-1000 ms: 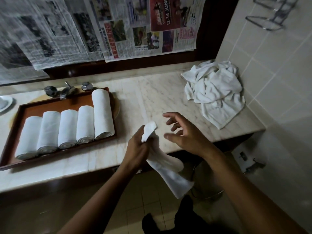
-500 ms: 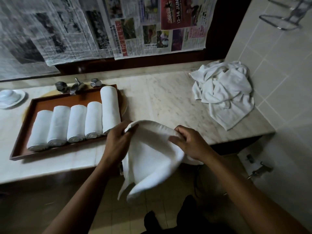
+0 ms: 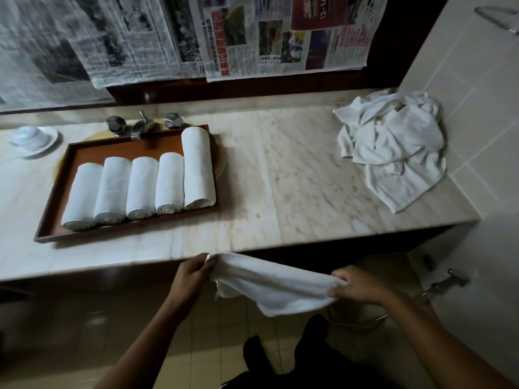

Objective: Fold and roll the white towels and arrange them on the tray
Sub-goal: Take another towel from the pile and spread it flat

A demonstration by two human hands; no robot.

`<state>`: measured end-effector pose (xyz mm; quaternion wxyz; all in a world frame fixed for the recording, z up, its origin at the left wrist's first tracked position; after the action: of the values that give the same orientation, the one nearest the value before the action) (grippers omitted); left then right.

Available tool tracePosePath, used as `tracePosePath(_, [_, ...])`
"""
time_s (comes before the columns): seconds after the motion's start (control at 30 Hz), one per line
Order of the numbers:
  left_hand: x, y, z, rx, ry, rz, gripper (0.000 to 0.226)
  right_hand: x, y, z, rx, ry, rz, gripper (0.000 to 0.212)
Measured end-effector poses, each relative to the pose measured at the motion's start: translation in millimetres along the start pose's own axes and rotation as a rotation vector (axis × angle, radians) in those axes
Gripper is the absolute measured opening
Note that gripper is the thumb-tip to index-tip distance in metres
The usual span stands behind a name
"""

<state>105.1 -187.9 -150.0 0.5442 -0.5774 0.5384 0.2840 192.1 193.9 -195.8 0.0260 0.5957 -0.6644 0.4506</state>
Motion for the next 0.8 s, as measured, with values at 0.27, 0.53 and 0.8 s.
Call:
tracePosePath(0.27, [5, 21, 27, 0.124, -0.132, -0.137, 0.029, -29, -10, -88, -0.284, 0.414, 0.03, 0.03])
tracePosePath(0.53, [-92, 114, 33, 0.008, -0.35, -0.041, 0.026, 12, 39, -216, -0.668, 0.401, -0.124, 0.043])
tracePosePath(0.8, [-184, 224, 11, -0.252, -0.156, 0.14, 0.027, 48, 121, -329, -0.806, 0.345, -0.168, 0.025])
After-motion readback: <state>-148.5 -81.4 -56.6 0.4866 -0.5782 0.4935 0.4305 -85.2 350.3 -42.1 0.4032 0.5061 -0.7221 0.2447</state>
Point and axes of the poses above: each hand's wrist, its own y-axis towards the middle knuckle, its own z-axis out of the palm, x = y × z, the point moved 6 cm from there along y, towards the middle knuckle, and after that the axes turned 1 degree about y, right-handed, at the moved point
